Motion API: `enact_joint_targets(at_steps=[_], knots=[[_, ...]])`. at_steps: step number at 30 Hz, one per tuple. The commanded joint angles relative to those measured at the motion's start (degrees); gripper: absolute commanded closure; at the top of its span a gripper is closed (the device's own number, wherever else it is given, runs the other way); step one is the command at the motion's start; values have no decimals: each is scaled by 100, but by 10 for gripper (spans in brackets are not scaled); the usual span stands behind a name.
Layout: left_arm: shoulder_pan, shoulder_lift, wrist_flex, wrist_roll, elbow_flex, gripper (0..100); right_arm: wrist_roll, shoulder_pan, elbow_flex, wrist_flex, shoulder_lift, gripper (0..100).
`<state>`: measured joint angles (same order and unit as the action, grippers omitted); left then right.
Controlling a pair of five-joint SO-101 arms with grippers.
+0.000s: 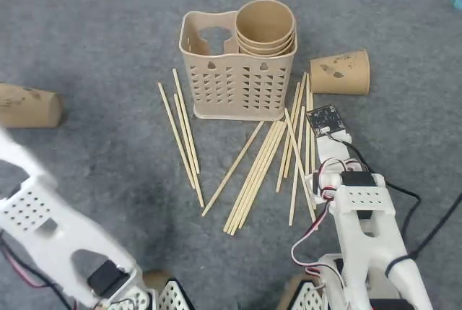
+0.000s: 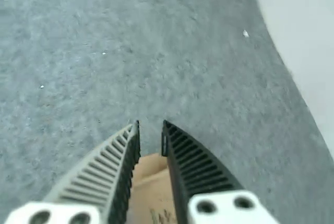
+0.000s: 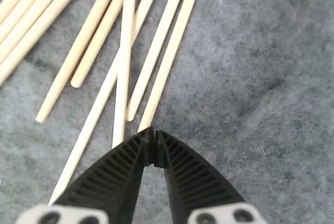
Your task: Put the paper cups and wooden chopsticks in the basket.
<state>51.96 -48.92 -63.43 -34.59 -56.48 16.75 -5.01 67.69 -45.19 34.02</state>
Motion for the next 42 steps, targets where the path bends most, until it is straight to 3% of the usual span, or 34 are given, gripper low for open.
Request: enact_joint_targets(at_steps=[1, 14, 21, 32, 42], knots=[[70, -132, 369, -484, -40, 983, 35, 48, -53, 92, 31, 991], [-404, -756, 193, -686, -40, 989, 26, 48, -53, 75, 22, 991], [-774, -677, -905, -686, -242, 989, 26, 48, -53, 75, 31, 991], [-1626, -668, -3701, -686, -2281, 989, 53, 48, -53, 66, 40, 991], [-2400, -615, -3736, -589, -1262, 989, 70, 48, -53, 75, 40, 991]])
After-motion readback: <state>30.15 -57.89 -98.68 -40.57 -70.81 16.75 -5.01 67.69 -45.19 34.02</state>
